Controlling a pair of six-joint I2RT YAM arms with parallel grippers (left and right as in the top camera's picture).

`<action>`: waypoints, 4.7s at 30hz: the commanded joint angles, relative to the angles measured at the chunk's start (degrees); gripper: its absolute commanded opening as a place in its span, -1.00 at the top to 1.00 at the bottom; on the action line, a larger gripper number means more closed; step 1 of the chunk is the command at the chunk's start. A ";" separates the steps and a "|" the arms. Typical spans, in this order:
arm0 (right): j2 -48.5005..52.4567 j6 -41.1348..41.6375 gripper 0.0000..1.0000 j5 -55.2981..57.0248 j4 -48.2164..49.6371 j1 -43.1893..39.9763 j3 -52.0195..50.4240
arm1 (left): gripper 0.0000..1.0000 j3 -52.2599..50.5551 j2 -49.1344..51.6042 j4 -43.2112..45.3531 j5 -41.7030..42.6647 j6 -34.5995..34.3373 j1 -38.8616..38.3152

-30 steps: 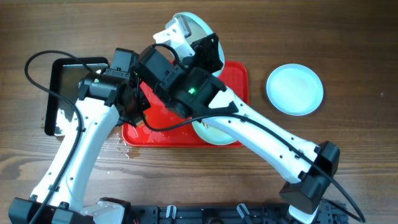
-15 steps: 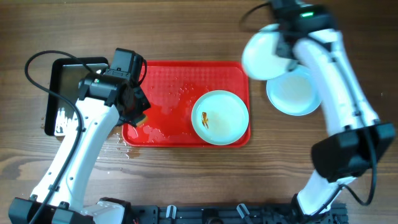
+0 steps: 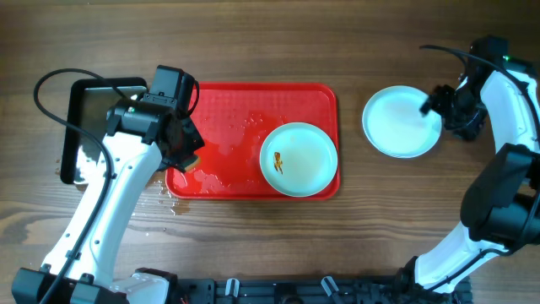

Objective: Clean dirty plates on tray and stack at the side
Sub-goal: 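Lift the lower-left plate with the right gripper and stack it right of the tray, then move the right gripper to the rim of the last plate on the tray, then scrub the last white plate with the sponge in the left gripper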

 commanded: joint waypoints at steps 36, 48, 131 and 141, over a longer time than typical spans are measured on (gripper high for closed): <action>0.33 4.48 0.57 -5.35 11.28 39.47 -16.20 | 0.91 -0.26 0.24 0.66 -0.79 0.70 0.37; 0.33 12.85 0.92 -15.04 29.35 44.72 -22.18 | 0.92 -0.87 2.36 9.81 4.50 0.74 0.26; 0.07 15.13 0.92 -4.85 30.58 47.41 -21.16 | 0.92 1.51 30.03 8.20 -33.05 5.31 -5.14; -1.01 7.65 0.40 -26.36 24.24 47.71 -6.36 | 0.92 6.54 5.53 8.11 -19.78 5.14 -4.13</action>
